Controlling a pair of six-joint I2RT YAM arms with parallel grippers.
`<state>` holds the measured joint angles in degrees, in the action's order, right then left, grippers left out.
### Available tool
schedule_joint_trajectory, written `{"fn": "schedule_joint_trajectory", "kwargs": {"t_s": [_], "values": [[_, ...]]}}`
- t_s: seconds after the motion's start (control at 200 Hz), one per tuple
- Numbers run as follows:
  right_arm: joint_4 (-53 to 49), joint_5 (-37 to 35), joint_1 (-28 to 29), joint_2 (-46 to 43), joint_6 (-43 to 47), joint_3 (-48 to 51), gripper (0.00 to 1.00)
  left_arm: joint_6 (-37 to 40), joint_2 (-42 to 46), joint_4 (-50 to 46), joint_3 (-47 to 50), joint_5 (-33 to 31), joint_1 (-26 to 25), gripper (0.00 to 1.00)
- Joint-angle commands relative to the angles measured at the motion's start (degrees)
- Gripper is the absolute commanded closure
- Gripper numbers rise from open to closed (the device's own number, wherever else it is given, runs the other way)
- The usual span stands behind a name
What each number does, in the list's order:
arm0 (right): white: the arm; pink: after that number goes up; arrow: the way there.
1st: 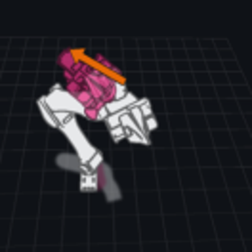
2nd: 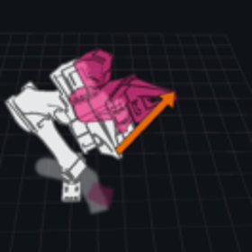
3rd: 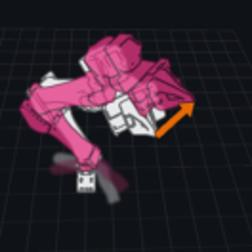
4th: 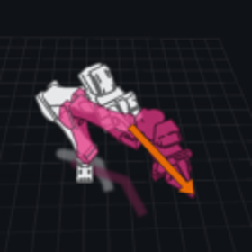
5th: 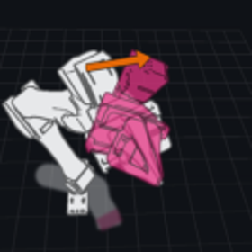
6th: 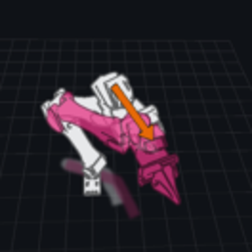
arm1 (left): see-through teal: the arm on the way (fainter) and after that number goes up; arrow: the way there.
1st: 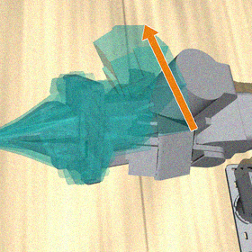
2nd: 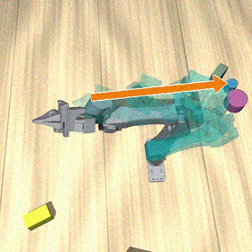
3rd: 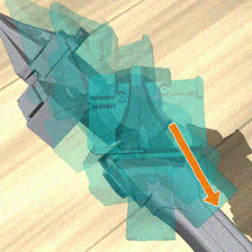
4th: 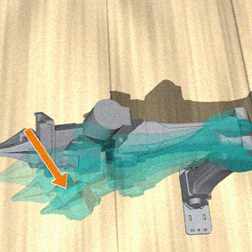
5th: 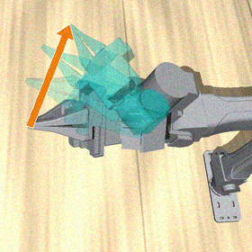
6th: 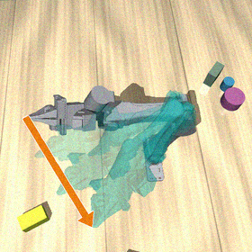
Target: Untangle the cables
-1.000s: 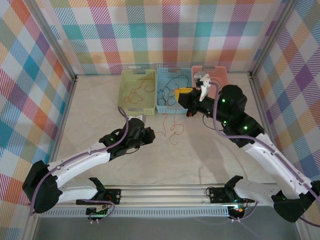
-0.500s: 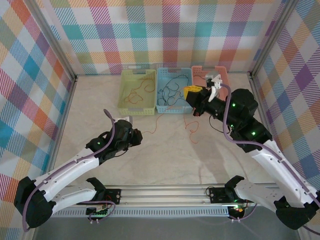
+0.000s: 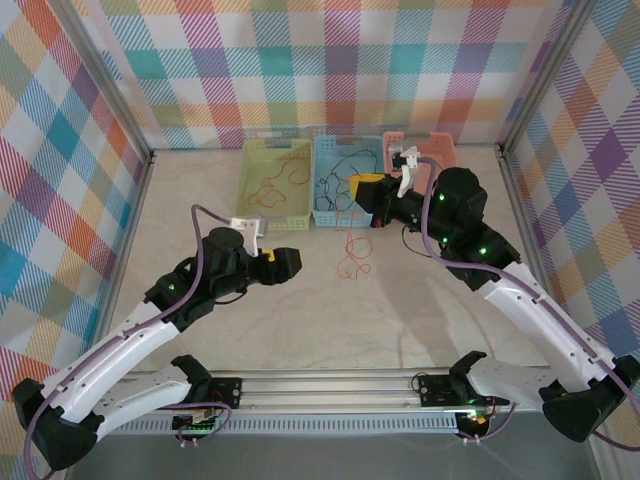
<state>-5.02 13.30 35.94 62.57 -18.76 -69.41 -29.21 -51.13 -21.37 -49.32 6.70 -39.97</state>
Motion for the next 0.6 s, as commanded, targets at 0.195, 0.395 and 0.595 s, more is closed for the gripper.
{"fn": "schedule_joint_trajectory", "kwargs": {"t_s": [0.195,0.395,0.595], "values": [[3.94,4.84,-0.35,2.28,-5.52,0.41,1.00,11.21,-4.41,16.30,-3.11,11.21,-3.19,0.17],[4.35,6.73,-0.35,2.87,-8.06,0.45,1.00,17.69,-10.01,17.62,-7.04,10.64,-5.20,0.16],[4.65,8.49,-0.35,3.29,-9.77,0.24,1.00,19.72,-15.21,17.68,-9.82,9.09,-7.06,0.18]]}}
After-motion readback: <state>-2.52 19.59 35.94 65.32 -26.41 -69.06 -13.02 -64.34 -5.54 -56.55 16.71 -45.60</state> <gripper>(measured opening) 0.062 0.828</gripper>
